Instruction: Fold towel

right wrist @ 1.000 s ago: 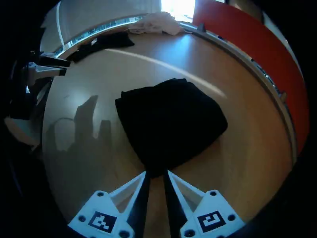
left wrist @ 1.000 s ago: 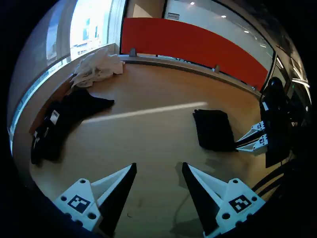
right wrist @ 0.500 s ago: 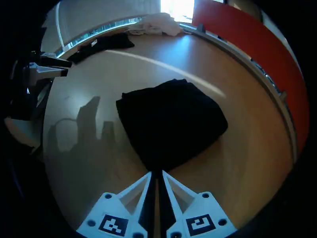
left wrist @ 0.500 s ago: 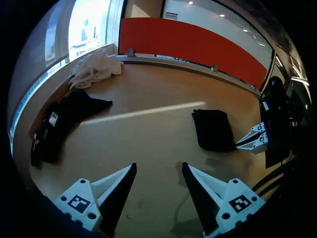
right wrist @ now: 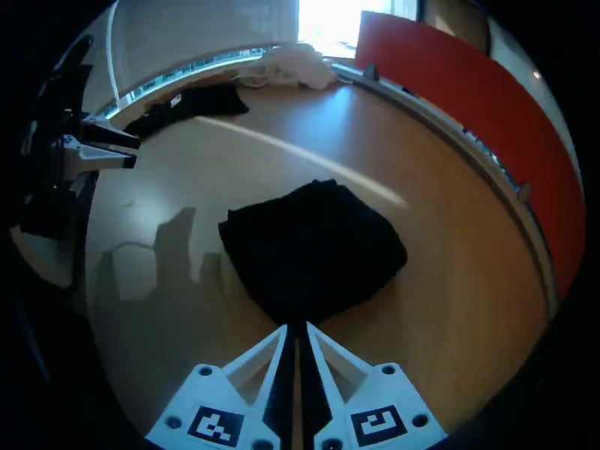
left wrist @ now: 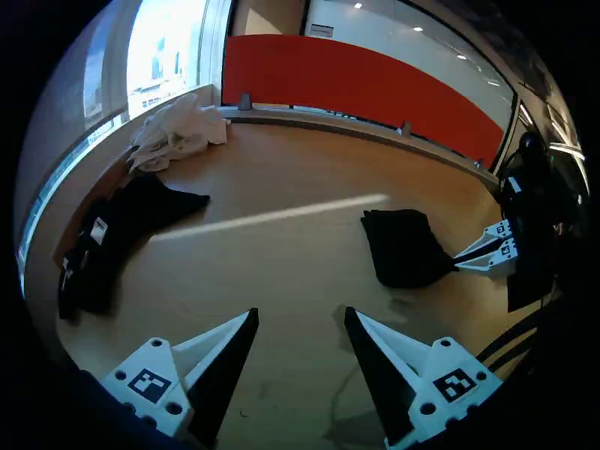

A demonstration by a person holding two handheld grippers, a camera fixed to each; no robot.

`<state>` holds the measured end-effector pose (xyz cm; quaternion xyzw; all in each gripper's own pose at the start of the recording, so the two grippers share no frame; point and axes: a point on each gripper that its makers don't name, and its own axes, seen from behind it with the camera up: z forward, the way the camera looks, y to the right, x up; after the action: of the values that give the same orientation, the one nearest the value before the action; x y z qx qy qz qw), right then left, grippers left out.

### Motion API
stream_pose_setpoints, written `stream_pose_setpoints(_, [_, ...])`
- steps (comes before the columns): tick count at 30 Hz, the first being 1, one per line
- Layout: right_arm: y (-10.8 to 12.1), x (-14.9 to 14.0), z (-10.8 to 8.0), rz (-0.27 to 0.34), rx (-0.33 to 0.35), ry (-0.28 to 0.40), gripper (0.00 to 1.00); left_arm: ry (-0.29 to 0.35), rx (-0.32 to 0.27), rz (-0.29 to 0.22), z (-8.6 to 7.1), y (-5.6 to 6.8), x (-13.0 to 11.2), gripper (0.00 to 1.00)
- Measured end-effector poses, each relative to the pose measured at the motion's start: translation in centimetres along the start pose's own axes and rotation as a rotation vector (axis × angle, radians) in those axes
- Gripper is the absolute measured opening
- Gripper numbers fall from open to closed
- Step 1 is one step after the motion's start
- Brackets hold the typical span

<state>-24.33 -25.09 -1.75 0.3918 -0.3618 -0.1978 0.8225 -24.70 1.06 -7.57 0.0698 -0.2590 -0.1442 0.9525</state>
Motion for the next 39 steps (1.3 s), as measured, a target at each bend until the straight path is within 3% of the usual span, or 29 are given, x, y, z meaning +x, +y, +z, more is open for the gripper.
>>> stream_pose_setpoints(24, [6.6, 9.9, -8.2, 0.057, -0.142, 0.211, 0.03, 0.052, -0.037, 0.046, 0.0, 1.7, 3.3, 0.85])
stream_pose_setpoints(31, [8.3, 10.5, -10.6, 0.104, -0.172, 0.252, 0.03, 0.061, -0.049, 0.051, 0.1, 2.2, 4.0, 0.85])
stream_pose_setpoints(39, [10.8, 8.7, -12.8, 0.144, -0.221, 0.260, 0.03, 0.059, -0.058, 0.060, 0.4, 2.8, 4.2, 0.85])
